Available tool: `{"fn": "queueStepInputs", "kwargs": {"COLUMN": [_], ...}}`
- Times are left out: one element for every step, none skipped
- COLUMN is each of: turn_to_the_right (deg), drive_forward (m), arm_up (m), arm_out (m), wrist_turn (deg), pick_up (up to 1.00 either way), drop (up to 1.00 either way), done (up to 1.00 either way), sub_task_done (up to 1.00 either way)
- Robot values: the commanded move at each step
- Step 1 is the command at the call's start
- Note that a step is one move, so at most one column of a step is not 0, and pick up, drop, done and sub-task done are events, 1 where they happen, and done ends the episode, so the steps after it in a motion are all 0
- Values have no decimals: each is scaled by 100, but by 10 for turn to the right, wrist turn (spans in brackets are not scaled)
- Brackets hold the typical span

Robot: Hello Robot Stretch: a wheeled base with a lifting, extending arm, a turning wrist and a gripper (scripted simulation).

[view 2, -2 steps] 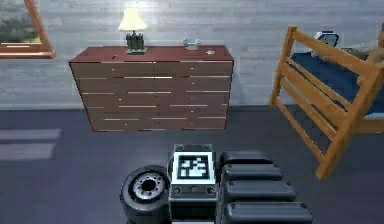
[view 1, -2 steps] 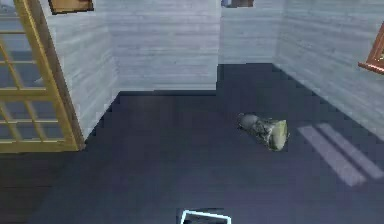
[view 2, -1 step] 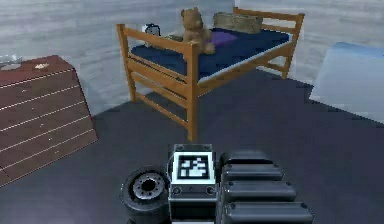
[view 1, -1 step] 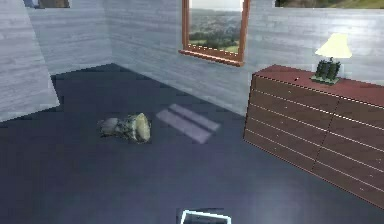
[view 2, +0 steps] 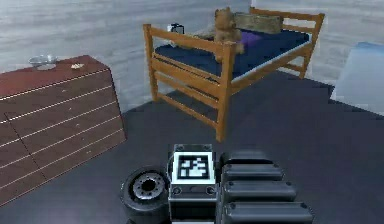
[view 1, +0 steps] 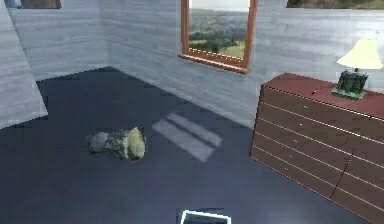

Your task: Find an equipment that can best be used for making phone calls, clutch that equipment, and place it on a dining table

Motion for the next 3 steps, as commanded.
{"fn": "queueStepInputs", "kwargs": {"turn_to_the_right": [-450, -390, 0], "drive_forward": [0, 0, 25], "arm_up": [0, 0, 0], "arm_out": [0, 0, 0], "wrist_turn": [0, 0, 0], "pick_up": [0, 0, 0], "drop": [0, 0, 0], "done": [0, 0, 0], "sub_task_done": [0, 0, 0]}}
